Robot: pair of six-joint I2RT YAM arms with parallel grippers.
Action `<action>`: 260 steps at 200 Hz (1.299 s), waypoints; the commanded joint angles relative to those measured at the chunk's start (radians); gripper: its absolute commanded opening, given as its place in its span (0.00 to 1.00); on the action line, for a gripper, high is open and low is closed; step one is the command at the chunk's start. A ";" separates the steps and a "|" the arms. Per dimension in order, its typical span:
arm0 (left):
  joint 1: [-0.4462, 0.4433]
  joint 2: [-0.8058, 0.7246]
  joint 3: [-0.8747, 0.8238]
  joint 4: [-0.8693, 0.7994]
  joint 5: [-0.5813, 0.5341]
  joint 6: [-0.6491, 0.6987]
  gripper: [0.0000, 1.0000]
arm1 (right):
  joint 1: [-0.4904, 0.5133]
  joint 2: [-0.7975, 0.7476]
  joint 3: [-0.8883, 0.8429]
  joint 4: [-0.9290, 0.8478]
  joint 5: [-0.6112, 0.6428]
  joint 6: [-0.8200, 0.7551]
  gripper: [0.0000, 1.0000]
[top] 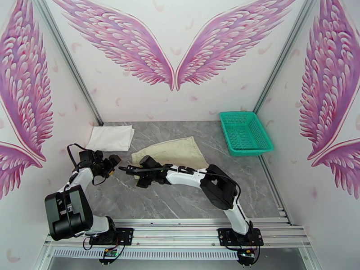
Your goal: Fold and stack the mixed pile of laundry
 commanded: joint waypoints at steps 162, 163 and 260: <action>-0.130 -0.013 -0.113 0.297 0.073 -0.305 0.86 | -0.104 -0.043 -0.023 0.085 -0.057 0.129 0.00; -0.134 -0.011 -0.112 0.302 0.072 -0.309 0.86 | -0.105 -0.046 -0.026 0.087 -0.057 0.130 0.00; -0.368 0.197 -0.076 0.594 -0.016 -0.627 0.92 | -0.121 -0.141 -0.196 0.268 -0.100 0.162 0.00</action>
